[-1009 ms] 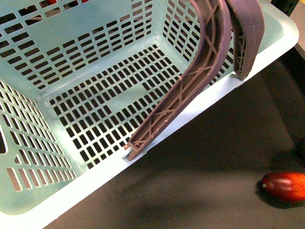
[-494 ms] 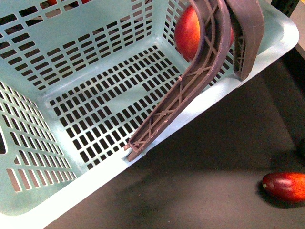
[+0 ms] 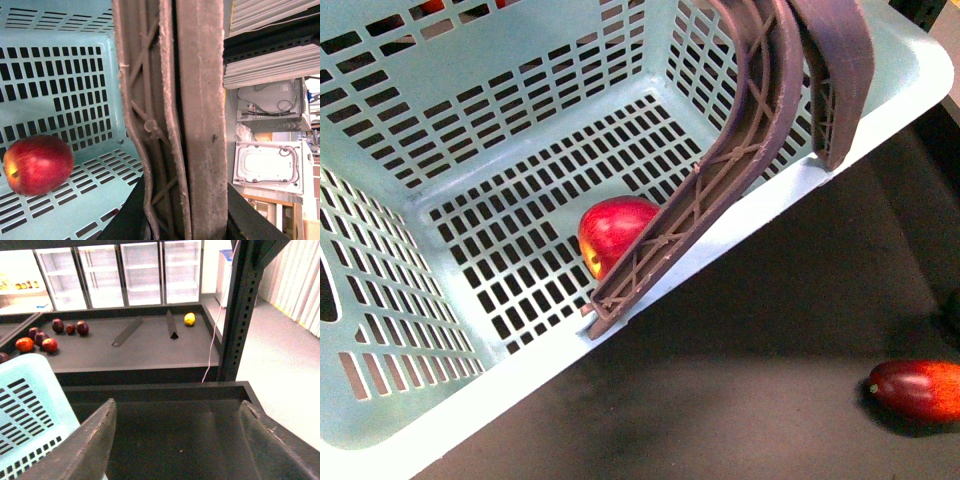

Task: Pick apple with right arm and hold basket with left

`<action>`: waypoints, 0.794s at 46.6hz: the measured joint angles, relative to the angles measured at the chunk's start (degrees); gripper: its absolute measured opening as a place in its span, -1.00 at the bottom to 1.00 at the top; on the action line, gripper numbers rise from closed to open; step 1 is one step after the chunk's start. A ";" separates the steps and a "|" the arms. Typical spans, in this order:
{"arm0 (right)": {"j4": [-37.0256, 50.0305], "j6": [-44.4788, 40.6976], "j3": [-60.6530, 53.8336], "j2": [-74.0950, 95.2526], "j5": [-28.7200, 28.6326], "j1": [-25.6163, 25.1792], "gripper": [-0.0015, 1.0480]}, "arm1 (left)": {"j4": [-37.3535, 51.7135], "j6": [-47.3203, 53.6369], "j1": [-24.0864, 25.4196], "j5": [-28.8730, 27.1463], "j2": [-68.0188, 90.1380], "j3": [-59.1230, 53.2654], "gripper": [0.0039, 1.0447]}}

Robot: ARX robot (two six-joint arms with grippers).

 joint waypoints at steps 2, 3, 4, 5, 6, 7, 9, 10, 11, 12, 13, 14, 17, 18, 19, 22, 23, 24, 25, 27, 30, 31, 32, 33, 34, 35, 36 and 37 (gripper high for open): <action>2.03 -0.48 -3.15 -1.81 -1.16 -0.59 0.24 | 0.00 -0.04 -0.02 0.09 0.00 0.00 -0.65; 2.49 -0.63 -4.35 -2.40 -1.57 -0.87 0.17 | 0.00 -0.04 -0.09 0.11 0.00 0.00 -0.65; 2.99 -0.83 -6.08 -3.19 -2.01 -1.22 0.07 | 0.00 -0.02 -0.13 0.22 0.00 0.00 -0.65; 3.26 -0.96 -7.19 -3.63 -2.23 -1.49 0.00 | 0.00 -0.04 -0.13 0.26 0.00 0.00 -0.65; 3.56 -1.18 -8.76 -4.28 -2.56 -1.86 -0.10 | 0.00 -0.04 -0.13 0.44 0.00 0.00 -0.65; 3.76 -1.31 -9.70 -4.72 -2.73 -2.08 -0.16 | 0.00 -0.04 -0.13 0.46 0.00 0.00 -0.65; 4.07 -1.44 -11.37 -5.68 -3.17 -2.49 -0.30 | 0.00 -0.09 -0.11 0.44 0.00 0.00 -0.65; 4.15 -1.44 -11.74 -5.95 -3.23 -2.62 -0.33 | 0.00 -0.09 -0.11 0.39 0.00 0.00 -0.65; 4.33 -1.49 -12.48 -6.54 -3.45 -2.80 -0.40 | 0.00 -0.09 -0.04 0.26 0.00 0.00 -0.65; 4.50 -1.53 -13.18 -7.15 -3.67 -3.02 -0.47 | 0.00 -0.07 -0.04 0.09 0.00 0.00 -0.65; 4.57 -1.55 -13.51 -7.45 -3.78 -3.10 -0.50 | 0.00 -0.04 -0.04 -0.04 0.00 0.00 -0.65; 4.68 -1.62 -14.12 -8.07 -3.91 -3.26 -0.57 | 0.00 -0.02 -0.04 -0.07 0.00 0.00 -0.65; 4.92 -1.64 -15.52 -9.49 -4.44 -3.72 -0.73 | 0.00 0.02 -0.04 -0.42 0.00 0.00 -0.65; 4.94 -1.64 -16.09 -10.03 -4.68 -3.87 -0.80 | 0.00 0.07 -0.04 -0.42 0.00 0.00 -0.65; 4.94 -1.66 -16.35 -10.32 -4.68 -3.96 -0.84 | 0.00 0.04 -0.04 -0.44 0.00 0.00 -0.65; 4.96 -1.95 -17.84 -11.72 -5.01 -4.42 -0.96 | 0.00 0.04 -0.04 -0.37 0.00 0.00 -0.65; 4.96 -1.68 -18.38 -12.28 -5.14 -4.61 -0.96 | 0.00 0.02 -0.04 -0.26 0.00 0.00 -0.65; 4.92 -1.79 -18.97 -12.83 -5.79 -5.11 -0.96 | 0.00 0.00 -0.04 -0.17 0.00 0.00 -0.65; 4.90 -1.81 -19.21 -13.11 -6.54 -5.57 -0.96 | 0.00 0.00 -0.04 -0.11 0.00 0.00 -0.65; 4.76 -1.84 -20.28 -14.27 -8.98 -7.23 -0.96 | 0.00 -0.04 -0.04 0.09 0.00 0.00 -0.65; 4.52 -1.84 -21.38 -15.74 -9.38 -8.39 -0.96 | 0.00 -0.07 -0.07 0.24 0.00 0.00 -0.65; 4.44 -1.84 -21.57 -16.04 -9.27 -8.57 -0.96 | 0.00 -0.07 -0.07 0.24 0.00 0.00 -0.65; 4.31 -1.84 -21.99 -16.61 -9.33 -8.90 -0.96 | 0.00 -0.07 -0.07 0.26 0.00 0.00 -0.65; 4.15 -1.84 -22.40 -17.18 -9.31 -9.03 -0.96 | 0.00 -0.09 -0.07 0.26 0.00 0.00 -0.65; 3.96 -1.84 -22.77 -17.75 -9.38 -9.05 -0.96 | 0.00 -0.07 -0.07 0.26 0.00 0.00 -0.65; 3.61 -1.84 -23.30 -18.58 -9.49 -9.05 -0.96 | 0.00 -0.07 -0.07 0.15 0.00 0.00 -0.65; 3.28 -1.84 -23.78 -19.39 -9.60 -9.05 -0.96 | 0.00 -0.02 -0.07 0.02 0.00 0.00 -0.65; 3.04 -1.84 -24.09 -19.96 -9.60 -9.05 -0.96 | 0.00 -0.02 -0.07 -0.02 0.00 0.00 -0.65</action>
